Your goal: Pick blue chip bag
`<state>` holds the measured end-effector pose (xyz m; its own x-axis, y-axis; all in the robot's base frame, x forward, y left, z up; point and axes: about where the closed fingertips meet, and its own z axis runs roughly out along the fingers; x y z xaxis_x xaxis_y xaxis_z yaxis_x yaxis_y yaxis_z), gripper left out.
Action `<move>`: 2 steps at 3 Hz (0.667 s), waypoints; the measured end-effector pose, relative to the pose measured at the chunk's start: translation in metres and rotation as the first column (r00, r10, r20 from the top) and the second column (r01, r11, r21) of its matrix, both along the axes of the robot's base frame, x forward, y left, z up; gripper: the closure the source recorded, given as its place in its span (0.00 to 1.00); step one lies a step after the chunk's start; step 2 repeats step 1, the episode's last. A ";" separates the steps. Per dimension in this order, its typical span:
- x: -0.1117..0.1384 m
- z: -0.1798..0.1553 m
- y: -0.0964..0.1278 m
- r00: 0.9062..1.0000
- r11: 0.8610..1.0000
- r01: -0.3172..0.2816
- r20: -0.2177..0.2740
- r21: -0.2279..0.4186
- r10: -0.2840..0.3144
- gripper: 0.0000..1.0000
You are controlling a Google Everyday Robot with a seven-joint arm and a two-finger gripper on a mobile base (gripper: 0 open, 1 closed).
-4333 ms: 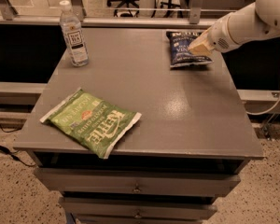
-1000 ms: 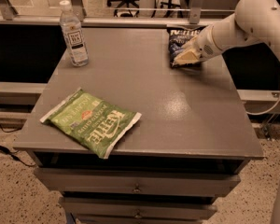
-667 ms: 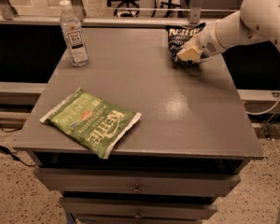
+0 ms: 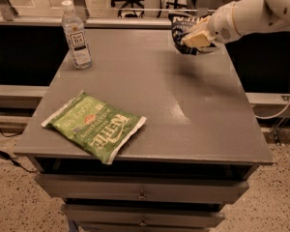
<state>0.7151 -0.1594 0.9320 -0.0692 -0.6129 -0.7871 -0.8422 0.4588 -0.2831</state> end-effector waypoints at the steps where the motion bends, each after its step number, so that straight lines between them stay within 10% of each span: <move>1: -0.017 0.041 0.004 0.998 0.997 -0.049 0.031 0.056 0.047 1.00; 2: -0.017 0.041 0.004 0.998 0.997 -0.049 0.031 0.056 0.047 1.00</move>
Offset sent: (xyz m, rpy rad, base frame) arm 0.0000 0.0000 0.0000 0.0000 0.0000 0.0000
